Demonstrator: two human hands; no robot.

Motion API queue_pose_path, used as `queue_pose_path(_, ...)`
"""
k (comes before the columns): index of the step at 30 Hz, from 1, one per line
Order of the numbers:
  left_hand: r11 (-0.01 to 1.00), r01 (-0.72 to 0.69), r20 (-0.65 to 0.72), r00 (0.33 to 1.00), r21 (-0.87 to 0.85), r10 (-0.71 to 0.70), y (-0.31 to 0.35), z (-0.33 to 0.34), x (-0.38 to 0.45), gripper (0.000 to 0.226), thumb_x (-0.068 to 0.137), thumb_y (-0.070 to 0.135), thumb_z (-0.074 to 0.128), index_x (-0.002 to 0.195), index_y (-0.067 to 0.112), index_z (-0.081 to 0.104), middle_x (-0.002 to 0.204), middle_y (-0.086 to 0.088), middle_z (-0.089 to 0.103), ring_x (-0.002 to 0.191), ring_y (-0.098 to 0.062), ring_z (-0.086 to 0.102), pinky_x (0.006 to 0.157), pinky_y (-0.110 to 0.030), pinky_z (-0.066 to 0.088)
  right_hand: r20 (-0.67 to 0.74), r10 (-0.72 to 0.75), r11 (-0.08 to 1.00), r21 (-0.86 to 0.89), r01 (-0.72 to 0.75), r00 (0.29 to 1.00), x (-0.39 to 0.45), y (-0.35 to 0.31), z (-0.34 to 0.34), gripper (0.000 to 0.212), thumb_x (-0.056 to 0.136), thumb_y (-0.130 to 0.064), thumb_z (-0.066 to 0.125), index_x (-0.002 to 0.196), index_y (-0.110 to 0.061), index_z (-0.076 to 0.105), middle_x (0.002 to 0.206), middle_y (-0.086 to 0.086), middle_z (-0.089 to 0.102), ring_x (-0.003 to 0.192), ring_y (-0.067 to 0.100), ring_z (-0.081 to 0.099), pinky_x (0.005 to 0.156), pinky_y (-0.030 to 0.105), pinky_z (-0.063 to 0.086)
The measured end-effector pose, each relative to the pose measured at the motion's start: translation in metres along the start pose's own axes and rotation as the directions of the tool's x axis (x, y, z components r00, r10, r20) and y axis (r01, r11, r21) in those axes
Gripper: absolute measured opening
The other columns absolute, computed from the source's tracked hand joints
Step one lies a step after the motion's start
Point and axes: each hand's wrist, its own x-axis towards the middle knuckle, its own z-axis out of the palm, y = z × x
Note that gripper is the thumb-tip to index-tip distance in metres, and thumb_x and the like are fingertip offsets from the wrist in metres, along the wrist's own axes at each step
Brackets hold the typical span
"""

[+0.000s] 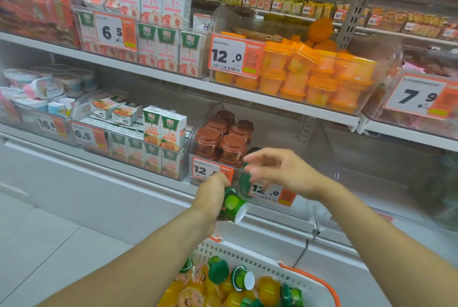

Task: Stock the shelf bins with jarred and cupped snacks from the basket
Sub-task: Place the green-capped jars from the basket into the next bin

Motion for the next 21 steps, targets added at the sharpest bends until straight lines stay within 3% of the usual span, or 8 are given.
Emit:
queue_pose_path(2,0.999,-0.049,0.070,0.996,0.020,0.047,0.001,0.006,-0.006,0.017,0.090,0.013,0.047,0.084,0.012,0.063,0.067,-0.008,0.062,0.063,-0.025,0.056,0.061,-0.030,0.047,0.187,0.042,0.993,-0.121,-0.019,0.982,-0.018,-0.005,0.006,0.044,0.087,-0.023,0.075,0.129,-0.024,0.062,0.117,0.001,0.067,0.101,0.017,0.069,0.081,0.031,0.059)
queue_pose_path(4,0.991,-0.117,0.120,0.987,0.066,0.108,0.002,0.009,-0.007,0.016,0.090,0.014,0.053,0.090,0.012,0.069,0.077,-0.010,0.069,0.071,-0.027,0.061,0.067,-0.034,0.049,0.200,0.014,0.983,-0.184,0.023,0.980,-0.026,-0.004,0.009,0.048,0.083,-0.027,0.080,0.128,-0.028,0.063,0.121,-0.001,0.064,0.099,0.016,0.068,0.087,0.037,0.058)
queue_pose_path(6,0.977,-0.192,0.152,0.973,0.094,0.177,0.003,0.011,-0.010,0.014,0.089,0.018,0.063,0.093,0.008,0.072,0.085,-0.016,0.072,0.076,-0.027,0.064,0.071,-0.037,0.051,0.165,-0.015,0.998,-0.062,0.026,0.986,-0.032,-0.001,0.008,0.044,0.080,-0.021,0.083,0.122,-0.024,0.068,0.123,0.007,0.064,0.093,0.027,0.071,0.085,0.045,0.059)
queue_pose_path(10,0.974,-0.220,0.210,0.951,-0.054,0.226,0.003,0.016,-0.013,0.060,0.076,0.043,0.077,0.114,-0.003,0.067,0.098,-0.021,0.073,0.083,-0.027,0.069,0.072,-0.035,0.054,0.031,-0.014,0.994,0.105,0.011,0.999,-0.043,0.006,0.000,0.045,0.075,-0.007,0.085,0.117,-0.013,0.069,0.118,0.016,0.065,0.087,0.035,0.073,0.078,0.040,0.060)
queue_pose_path(12,0.979,-0.161,0.276,0.942,-0.125,0.190,0.004,0.016,-0.015,0.039,0.091,0.042,0.062,0.106,0.008,0.071,0.087,-0.010,0.074,0.080,-0.024,0.068,0.078,-0.038,0.054,-0.095,0.000,0.982,0.189,0.018,0.995,-0.045,0.009,0.000,0.041,0.075,-0.003,0.083,0.113,-0.005,0.068,0.114,0.019,0.068,0.080,0.032,0.073,0.071,0.033,0.059)
queue_pose_path(15,0.987,-0.087,0.368,0.921,-0.135,0.131,0.003,0.017,-0.017,0.029,0.097,0.032,0.057,0.102,0.007,0.071,0.083,-0.013,0.069,0.078,-0.028,0.067,0.076,-0.038,0.056,-0.237,0.019,0.970,0.239,0.040,0.971,-0.045,0.015,-0.003,0.034,0.076,0.001,0.080,0.108,0.004,0.067,0.109,0.024,0.070,0.083,0.033,0.072,0.075,0.039,0.061)
queue_pose_path(18,0.981,-0.125,0.386,0.906,-0.148,0.173,0.000,0.019,-0.014,0.020,0.095,0.017,0.060,0.105,0.001,0.067,0.083,-0.014,0.067,0.072,-0.023,0.065,0.068,-0.030,0.057,-0.156,0.036,0.956,0.294,0.011,0.987,-0.046,0.014,-0.012,0.041,0.075,-0.017,0.082,0.108,0.003,0.068,0.108,0.023,0.071,0.095,0.036,0.070,0.087,0.047,0.058)
queue_pose_path(21,0.974,-0.178,0.380,0.899,-0.141,0.219,-0.003,0.023,-0.012,0.036,0.088,0.015,0.069,0.118,-0.003,0.060,0.097,-0.020,0.066,0.075,-0.025,0.068,0.068,-0.028,0.058,-0.194,0.062,0.972,0.233,-0.015,0.979,-0.045,0.010,-0.016,0.048,0.070,-0.044,0.078,0.101,-0.008,0.073,0.102,0.013,0.073,0.091,0.020,0.069,0.080,0.038,0.059)
